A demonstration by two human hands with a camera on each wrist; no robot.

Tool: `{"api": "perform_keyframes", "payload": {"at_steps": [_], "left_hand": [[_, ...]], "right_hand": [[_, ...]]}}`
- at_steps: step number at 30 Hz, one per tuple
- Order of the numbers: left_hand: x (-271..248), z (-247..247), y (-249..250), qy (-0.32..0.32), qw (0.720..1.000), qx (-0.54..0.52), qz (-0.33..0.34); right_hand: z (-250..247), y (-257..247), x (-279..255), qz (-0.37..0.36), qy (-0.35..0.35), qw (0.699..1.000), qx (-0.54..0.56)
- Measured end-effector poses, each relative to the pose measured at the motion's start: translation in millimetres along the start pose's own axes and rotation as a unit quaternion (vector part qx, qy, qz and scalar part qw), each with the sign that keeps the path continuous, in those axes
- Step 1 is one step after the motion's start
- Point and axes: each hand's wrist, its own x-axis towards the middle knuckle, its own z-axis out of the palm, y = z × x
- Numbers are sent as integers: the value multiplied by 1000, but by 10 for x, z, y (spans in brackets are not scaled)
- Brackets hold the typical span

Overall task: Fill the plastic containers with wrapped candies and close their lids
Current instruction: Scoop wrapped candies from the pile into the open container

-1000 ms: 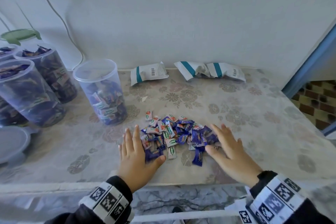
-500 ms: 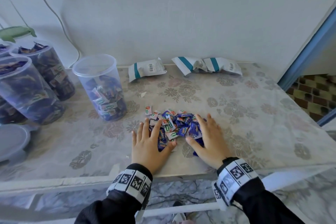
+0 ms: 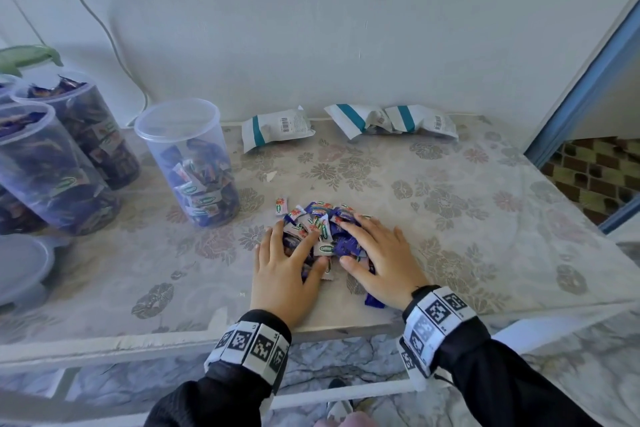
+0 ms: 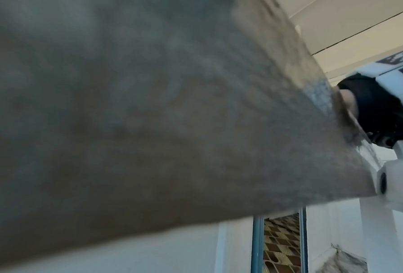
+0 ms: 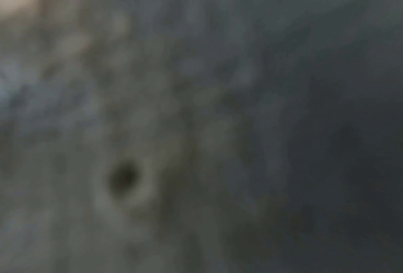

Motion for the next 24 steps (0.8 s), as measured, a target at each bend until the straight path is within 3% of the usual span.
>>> {"api": "perform_keyframes", "payload": {"at_steps": [3, 8, 11, 15, 19, 24], "left_hand": [[-28, 7, -24, -16, 1000, 18, 13], [-20, 3, -40, 14, 998, -45, 30], [-15, 19, -38, 31, 997, -59, 46], [-4, 27, -52, -6, 998, -57, 25], [5, 56, -93, 35, 993, -87, 75], [21, 85, -119, 69, 985, -119, 103]], "right_hand": [[-43, 32, -32, -28, 31, 998, 39], [-168, 185, -161, -74, -9, 996, 52], [-129, 232, -177, -66, -26, 997, -2], [-65, 137, -59, -30, -33, 999, -20], [-7, 80, -3, -24, -47, 996, -79], [12, 28, -10, -57, 48, 997, 0]]}}
